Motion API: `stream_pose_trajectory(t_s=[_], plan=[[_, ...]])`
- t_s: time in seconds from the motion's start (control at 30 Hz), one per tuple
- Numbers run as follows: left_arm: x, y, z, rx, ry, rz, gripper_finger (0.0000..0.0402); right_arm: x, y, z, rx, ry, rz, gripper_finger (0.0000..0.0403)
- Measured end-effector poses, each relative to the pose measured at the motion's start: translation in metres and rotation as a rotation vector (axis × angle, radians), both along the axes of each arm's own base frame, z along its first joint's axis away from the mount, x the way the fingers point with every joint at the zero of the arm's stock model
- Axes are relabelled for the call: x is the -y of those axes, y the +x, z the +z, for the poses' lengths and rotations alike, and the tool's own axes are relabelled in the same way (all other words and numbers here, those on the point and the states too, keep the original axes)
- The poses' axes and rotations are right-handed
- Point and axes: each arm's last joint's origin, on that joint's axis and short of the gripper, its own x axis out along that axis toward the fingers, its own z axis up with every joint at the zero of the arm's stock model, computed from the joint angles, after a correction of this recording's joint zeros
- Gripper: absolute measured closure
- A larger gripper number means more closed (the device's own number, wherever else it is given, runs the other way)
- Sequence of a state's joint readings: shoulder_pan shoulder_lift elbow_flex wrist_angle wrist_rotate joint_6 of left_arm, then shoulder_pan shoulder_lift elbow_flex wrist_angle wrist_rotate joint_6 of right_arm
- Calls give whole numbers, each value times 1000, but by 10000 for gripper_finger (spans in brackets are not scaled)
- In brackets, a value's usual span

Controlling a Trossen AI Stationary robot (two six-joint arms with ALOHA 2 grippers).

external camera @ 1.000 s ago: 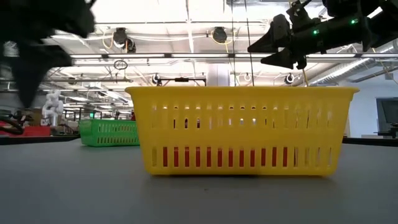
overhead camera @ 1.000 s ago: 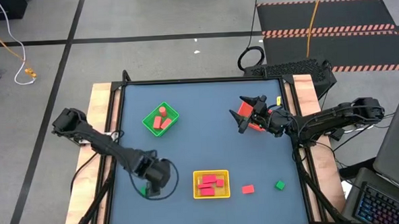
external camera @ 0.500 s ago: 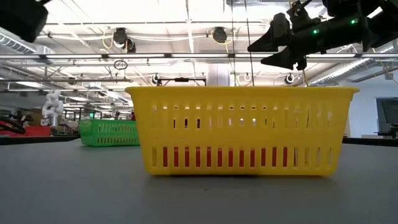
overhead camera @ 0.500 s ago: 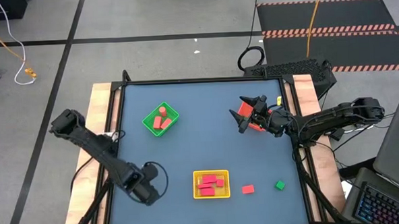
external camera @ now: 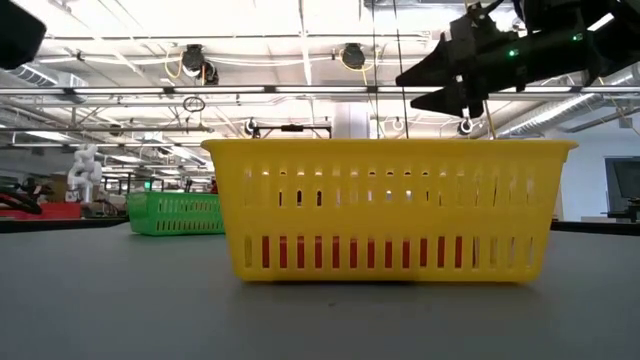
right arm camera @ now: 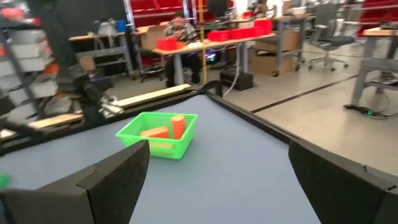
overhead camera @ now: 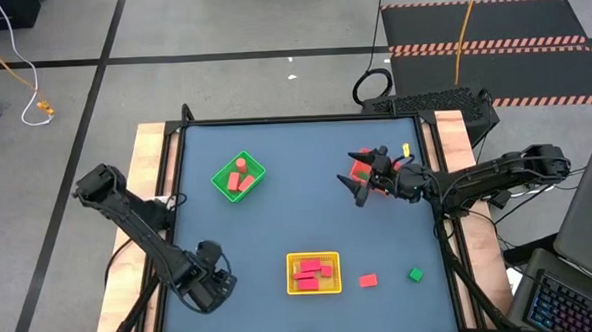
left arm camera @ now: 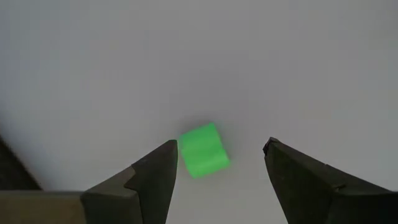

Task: Sort & place blocks by color
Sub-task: Put the green block into the orange bin

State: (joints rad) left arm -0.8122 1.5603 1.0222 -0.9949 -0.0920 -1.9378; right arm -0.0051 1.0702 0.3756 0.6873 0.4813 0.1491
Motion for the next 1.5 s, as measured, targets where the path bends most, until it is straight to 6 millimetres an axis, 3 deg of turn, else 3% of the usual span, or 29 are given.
stream_pose_trajectory(t_s=[0.4, 0.8, 1.07, 1.2, 1.37, 1.5], plan=[[23, -3, -28, -61, -9, 251, 162, -1, 1, 0, -25, -37, 48, 26], [26, -1, -51, -147, 52, 261, 163, -1, 1, 1, -18, -54, 45, 26], [22, 4, -52, -154, 53, 225, 164, -1, 1, 1, -18, -54, 45, 26], [19, 8, -52, -144, 57, 214, 193, -1, 1, 0, -24, -53, 45, 26], [18, 10, -52, -128, 58, 203, 267, -1, 0, -1, -41, -53, 45, 26], [18, 10, -52, -129, 58, 182, 271, -1, 0, -1, -44, -53, 45, 26]])
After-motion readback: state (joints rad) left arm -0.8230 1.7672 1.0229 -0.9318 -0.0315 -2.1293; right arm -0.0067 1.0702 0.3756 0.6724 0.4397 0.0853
